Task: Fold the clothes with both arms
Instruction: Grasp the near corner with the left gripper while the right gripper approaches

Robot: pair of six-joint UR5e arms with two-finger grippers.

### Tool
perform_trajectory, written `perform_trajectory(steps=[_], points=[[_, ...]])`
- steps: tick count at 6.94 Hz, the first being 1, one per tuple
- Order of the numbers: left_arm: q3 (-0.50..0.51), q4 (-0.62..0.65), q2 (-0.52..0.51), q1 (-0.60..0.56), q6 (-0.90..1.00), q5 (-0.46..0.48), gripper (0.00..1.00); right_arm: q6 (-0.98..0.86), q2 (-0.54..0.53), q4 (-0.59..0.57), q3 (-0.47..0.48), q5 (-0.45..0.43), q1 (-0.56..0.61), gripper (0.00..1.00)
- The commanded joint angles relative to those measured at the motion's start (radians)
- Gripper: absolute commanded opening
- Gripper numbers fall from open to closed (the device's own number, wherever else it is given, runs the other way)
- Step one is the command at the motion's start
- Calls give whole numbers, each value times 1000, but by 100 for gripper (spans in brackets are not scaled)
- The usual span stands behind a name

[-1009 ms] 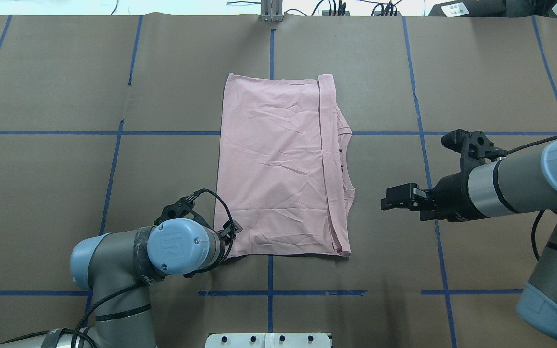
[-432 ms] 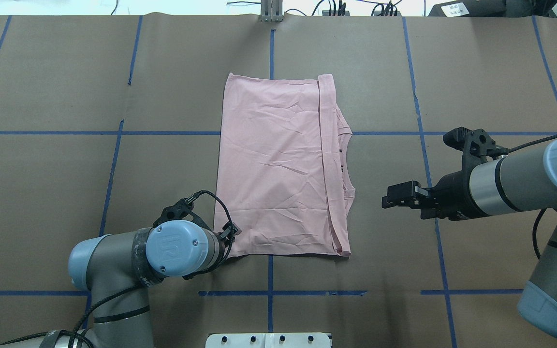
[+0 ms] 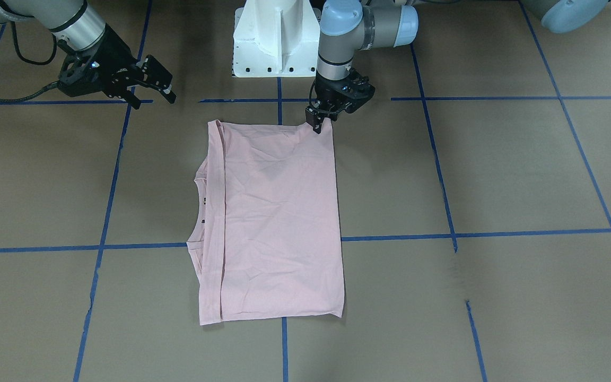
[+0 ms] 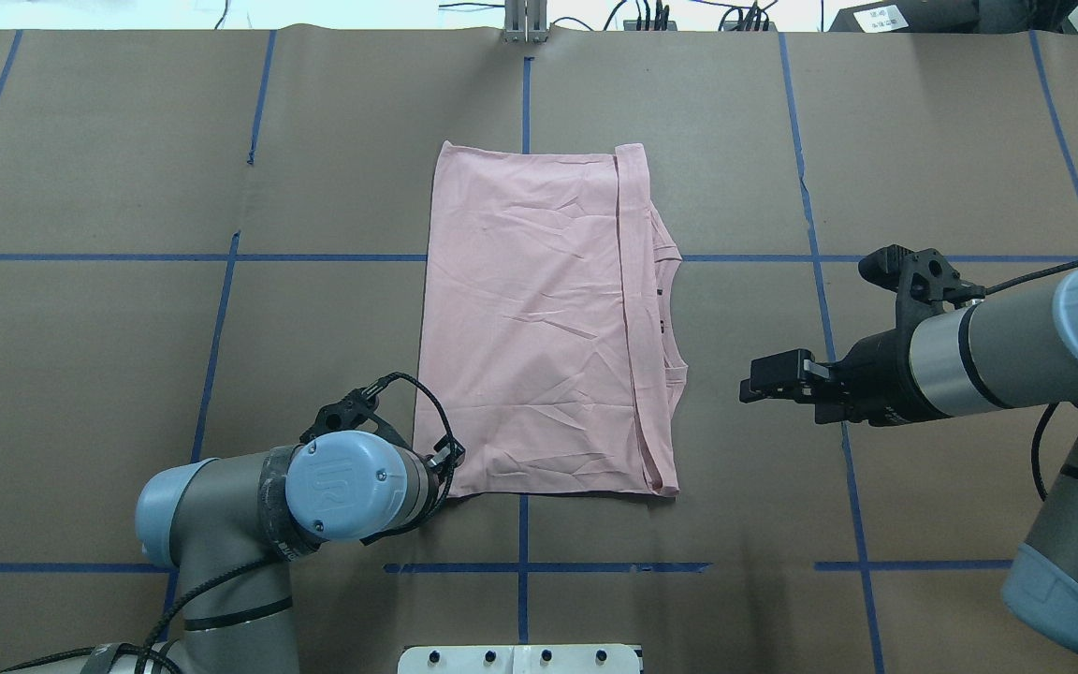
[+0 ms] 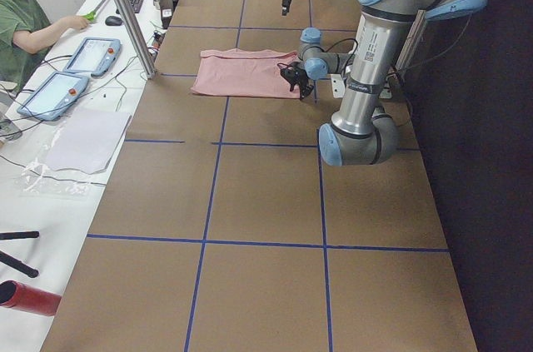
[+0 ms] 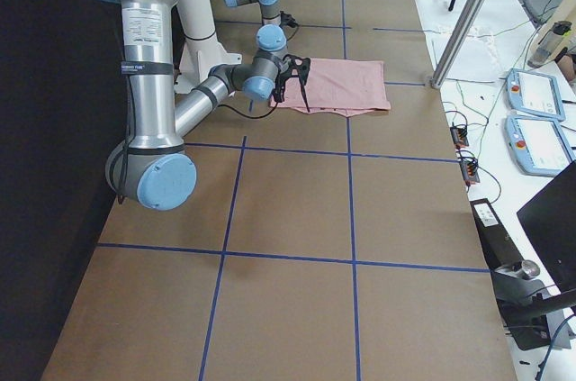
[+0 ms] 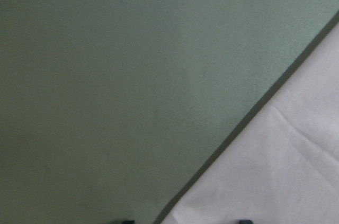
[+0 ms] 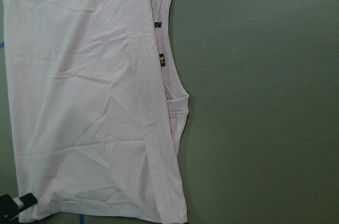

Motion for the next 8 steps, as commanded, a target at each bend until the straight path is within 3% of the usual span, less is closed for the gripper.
perform_trajectory(steps=[1,5,6,8], points=[[-8,0,0,2,-5,-2,0,0,-1,-1,0,0,1,100],[-70,18,4,1,36,-11,0,2,-2,-13,-6,-1,2,100],[-96,35,6,-1,80,-11,0,59,16,-123,-3,-3,-10,100],[-101,35,6,-5,100,-11,0,180,248,-412,-69,-14,-77,100]])
